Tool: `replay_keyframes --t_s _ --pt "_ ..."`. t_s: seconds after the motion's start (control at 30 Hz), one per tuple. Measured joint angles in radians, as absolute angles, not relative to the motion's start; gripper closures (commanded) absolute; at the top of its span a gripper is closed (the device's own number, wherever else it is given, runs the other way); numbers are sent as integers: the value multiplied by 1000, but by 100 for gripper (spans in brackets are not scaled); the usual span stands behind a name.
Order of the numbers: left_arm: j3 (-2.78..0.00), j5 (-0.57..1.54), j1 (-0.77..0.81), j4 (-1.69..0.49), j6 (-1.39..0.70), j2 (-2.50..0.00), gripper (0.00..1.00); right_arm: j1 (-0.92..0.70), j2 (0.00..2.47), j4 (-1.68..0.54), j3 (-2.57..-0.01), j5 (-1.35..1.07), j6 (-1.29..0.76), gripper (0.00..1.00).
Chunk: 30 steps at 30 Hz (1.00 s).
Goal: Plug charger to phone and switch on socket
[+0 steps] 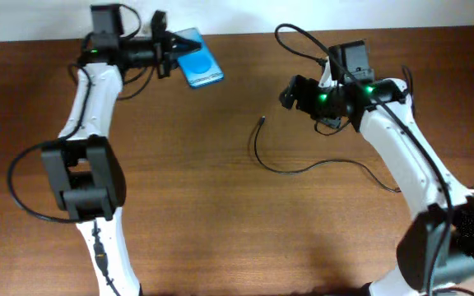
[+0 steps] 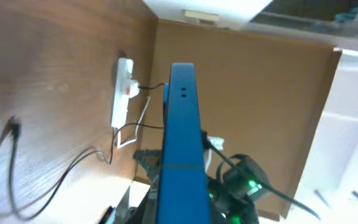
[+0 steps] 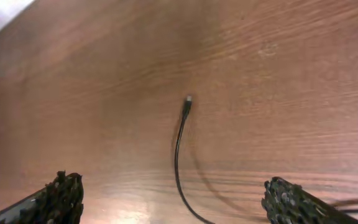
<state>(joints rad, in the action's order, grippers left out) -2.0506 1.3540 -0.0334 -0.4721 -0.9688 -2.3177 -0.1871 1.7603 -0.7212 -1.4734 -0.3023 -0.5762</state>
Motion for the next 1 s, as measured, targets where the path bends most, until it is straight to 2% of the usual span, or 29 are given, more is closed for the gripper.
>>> replay_keyframes --t_s 0.07,0.17,0.3,0.5,0.87,0.97,1.0 --pt "-2053 1351 -70 -669 -880 -2318 100 -206 1824 -681 -1473 -321 -581 25" --pt "-2054 1353 -88 -841 -826 -2320 100 -255 1905 -609 -1473 -327 -609 33" --pt "-2053 1353 -101 -876 -699 -2319 100 -299 2002 -540 -1473 -327 -678 43" --pt "-2053 1327 -99 -876 -673 -2320 100 -330 2076 -485 -1473 -315 -731 61" --pt "-2053 1309 -85 -876 -673 -2319 100 -346 2163 -395 -1473 -262 -801 64" --pt "-2053 1297 -85 -876 -673 -2319 100 -346 2170 -379 -1474 -263 -808 77" --pt "-2053 1293 -85 -876 -673 -2319 100 -346 2174 -376 -1475 -263 -808 92"
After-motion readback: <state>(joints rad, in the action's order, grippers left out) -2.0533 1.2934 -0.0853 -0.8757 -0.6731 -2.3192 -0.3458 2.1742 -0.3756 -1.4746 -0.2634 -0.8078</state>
